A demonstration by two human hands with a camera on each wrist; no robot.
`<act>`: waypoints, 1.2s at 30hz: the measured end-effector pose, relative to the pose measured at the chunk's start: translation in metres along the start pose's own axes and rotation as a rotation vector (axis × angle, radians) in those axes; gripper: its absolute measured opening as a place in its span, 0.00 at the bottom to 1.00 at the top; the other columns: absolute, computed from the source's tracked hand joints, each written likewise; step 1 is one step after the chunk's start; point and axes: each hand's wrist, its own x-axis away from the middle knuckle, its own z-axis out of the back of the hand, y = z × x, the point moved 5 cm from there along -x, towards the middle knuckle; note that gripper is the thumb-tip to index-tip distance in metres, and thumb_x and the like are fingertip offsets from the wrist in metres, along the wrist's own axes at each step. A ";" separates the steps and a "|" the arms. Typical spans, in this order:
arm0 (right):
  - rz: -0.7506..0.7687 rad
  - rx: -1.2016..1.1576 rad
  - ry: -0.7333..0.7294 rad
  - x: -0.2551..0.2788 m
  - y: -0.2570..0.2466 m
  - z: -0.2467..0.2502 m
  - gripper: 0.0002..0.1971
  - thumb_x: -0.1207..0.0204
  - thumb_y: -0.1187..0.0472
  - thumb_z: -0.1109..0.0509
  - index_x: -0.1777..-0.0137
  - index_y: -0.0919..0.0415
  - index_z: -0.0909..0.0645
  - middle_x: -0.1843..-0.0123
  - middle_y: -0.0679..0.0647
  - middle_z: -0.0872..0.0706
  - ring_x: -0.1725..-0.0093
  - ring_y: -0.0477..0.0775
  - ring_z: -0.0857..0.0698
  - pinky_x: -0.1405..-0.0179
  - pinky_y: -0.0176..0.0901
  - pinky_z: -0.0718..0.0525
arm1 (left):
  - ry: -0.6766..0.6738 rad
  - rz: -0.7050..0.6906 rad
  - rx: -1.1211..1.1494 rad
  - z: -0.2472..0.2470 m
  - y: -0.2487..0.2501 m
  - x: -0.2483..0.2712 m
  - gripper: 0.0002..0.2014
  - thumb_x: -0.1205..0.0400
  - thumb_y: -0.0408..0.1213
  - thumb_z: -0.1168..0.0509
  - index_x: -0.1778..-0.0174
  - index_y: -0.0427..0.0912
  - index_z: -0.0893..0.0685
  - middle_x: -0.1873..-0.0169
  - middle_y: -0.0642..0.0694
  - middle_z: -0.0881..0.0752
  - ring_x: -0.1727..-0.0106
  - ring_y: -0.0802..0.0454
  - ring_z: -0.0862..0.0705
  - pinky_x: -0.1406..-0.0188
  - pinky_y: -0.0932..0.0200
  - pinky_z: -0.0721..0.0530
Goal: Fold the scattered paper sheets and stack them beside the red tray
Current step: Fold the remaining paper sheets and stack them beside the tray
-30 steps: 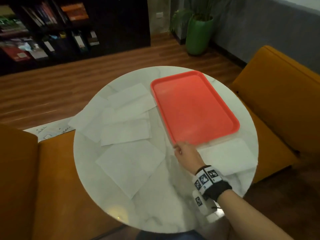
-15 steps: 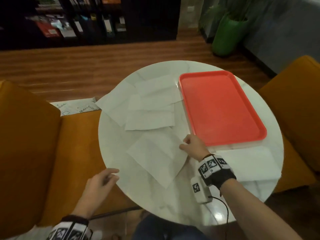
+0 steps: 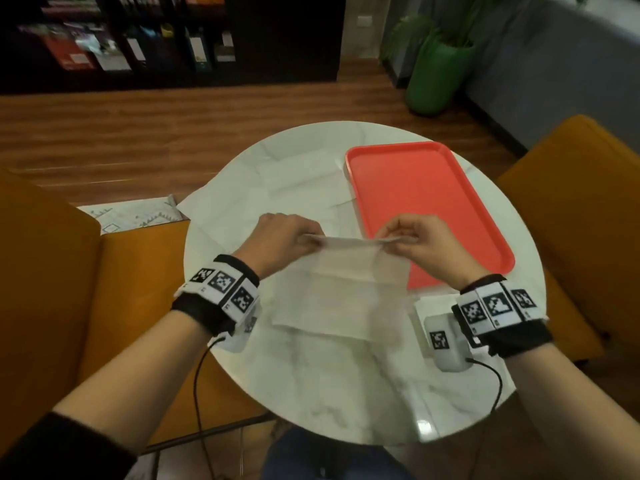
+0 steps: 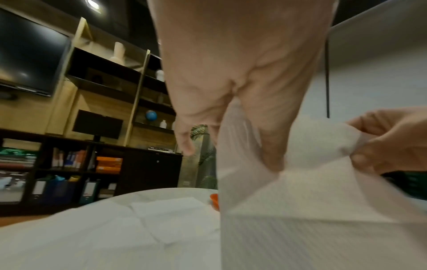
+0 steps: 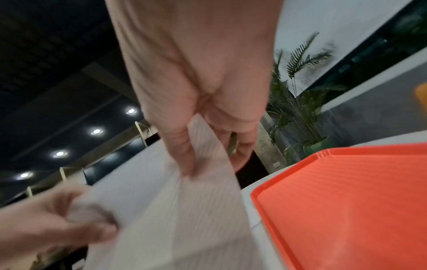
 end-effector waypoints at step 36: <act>-0.354 0.079 0.122 -0.030 0.096 -0.105 0.09 0.25 0.60 0.27 0.48 0.62 0.20 0.55 0.56 0.16 0.55 0.56 0.19 0.53 0.49 0.20 | 0.183 0.300 -0.166 -0.110 -0.060 0.105 0.28 0.18 0.50 0.39 0.22 0.48 0.33 0.26 0.41 0.30 0.26 0.45 0.32 0.30 0.37 0.37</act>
